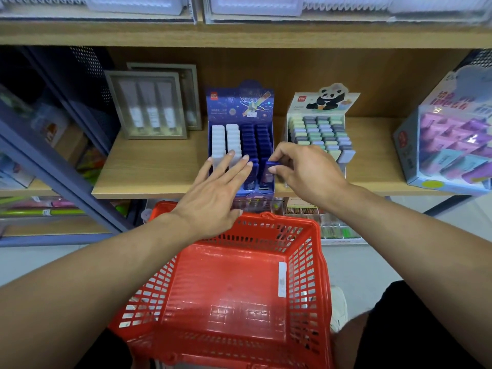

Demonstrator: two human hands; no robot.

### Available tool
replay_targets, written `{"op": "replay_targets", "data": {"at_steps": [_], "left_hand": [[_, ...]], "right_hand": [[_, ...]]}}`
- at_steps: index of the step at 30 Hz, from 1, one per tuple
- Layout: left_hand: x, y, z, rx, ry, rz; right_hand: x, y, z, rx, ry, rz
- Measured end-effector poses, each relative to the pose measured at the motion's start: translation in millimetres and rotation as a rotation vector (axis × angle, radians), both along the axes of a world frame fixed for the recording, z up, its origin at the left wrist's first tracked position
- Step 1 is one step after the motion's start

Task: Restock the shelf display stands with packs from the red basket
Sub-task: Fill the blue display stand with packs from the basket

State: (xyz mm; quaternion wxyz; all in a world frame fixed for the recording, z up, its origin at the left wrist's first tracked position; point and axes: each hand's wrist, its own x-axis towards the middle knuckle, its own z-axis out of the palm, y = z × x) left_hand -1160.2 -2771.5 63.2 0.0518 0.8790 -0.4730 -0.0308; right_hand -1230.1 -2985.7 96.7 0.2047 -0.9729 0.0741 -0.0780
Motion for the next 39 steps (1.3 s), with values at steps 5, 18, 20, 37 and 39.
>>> {"op": "replay_targets", "data": {"at_steps": [5, 18, 20, 37, 39], "left_hand": [[-0.7, -1.1, -0.6, -0.035, 0.053, 0.01], [-1.5, -2.9, 0.4, -0.033, 0.066, 0.015], [-1.4, -2.8, 0.8, -0.035, 0.068, 0.016], [-1.1, -2.2, 0.1, -0.061, 0.101, 0.01], [-1.3, -0.9, 0.2, -0.107, 0.135, -0.005]], "right_hand": [[-1.3, -2.5, 6.6, 0.013, 0.047, 0.046], [8.7, 0.6, -2.2, 0.062, -0.119, -0.138], [11.4, 1.6, -4.4, 0.041, -0.078, -0.13], [4.3, 6.2, 3.9, -0.07, 0.001, -0.104], [0.0, 7.6, 5.0, -0.112, -0.043, -0.081]]}}
